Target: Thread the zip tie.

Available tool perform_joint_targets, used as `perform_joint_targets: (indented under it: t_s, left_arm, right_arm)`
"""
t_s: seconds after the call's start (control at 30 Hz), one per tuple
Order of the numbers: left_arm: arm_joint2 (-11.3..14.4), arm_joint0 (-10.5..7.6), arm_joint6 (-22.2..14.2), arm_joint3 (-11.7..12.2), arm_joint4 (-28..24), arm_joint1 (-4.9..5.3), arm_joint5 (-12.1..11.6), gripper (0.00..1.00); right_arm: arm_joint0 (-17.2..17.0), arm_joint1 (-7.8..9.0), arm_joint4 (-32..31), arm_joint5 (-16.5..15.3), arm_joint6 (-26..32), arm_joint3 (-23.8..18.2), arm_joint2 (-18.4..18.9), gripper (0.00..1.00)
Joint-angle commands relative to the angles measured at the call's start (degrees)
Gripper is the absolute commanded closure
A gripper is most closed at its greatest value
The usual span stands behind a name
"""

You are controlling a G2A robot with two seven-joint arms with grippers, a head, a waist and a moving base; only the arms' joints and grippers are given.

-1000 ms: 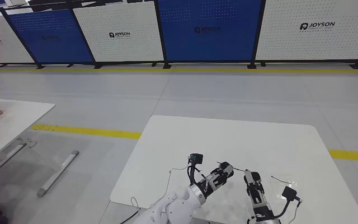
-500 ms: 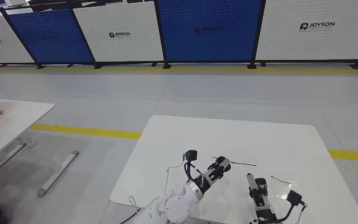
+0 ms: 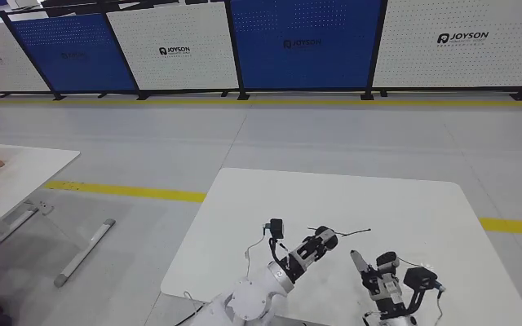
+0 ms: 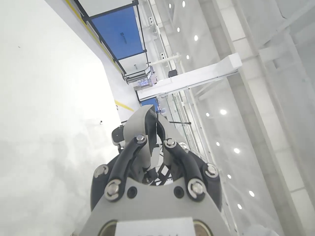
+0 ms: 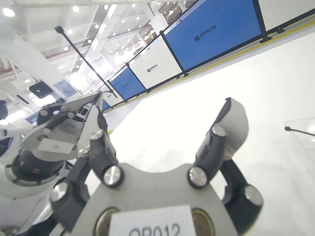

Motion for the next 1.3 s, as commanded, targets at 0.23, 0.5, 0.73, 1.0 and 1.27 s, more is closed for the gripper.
perform_joint_targets:
  t_s: [0.23, 0.5, 0.73, 1.0, 1.27]
  left_arm:
    - [0.1, 0.0, -0.1, 0.0, 0.0, -0.02, 0.2, 1.0]
    - [1.0, -0.58, 0.2, 0.6, -0.5, -0.29, 1.2, 1.0]
    - [1.2, -0.65, -0.1, 0.6, -0.2, -0.31, 1.7, 1.0]
    - [2.3, -1.31, -0.3, 0.6, 0.7, -0.53, 2.9, 1.0]
    - [2.7, -1.54, -0.5, 0.7, 1.2, -0.61, 3.5, 1.0]
  right_arm:
    - [0.0, 0.01, -0.2, 0.1, 0.0, 0.0, 0.0, 0.0]
    - [1.7, 0.12, -6.7, 2.1, 1.7, 1.3, -1.1, 0.0]
    - [1.9, 0.12, -6.7, 2.1, 1.9, 1.4, -1.1, 0.0]
    - [3.2, 0.01, -8.9, 3.4, 0.3, 3.0, -1.8, 0.51]
    - [4.0, 0.1, -9.0, 1.2, 2.1, 3.3, -2.5, 0.74]
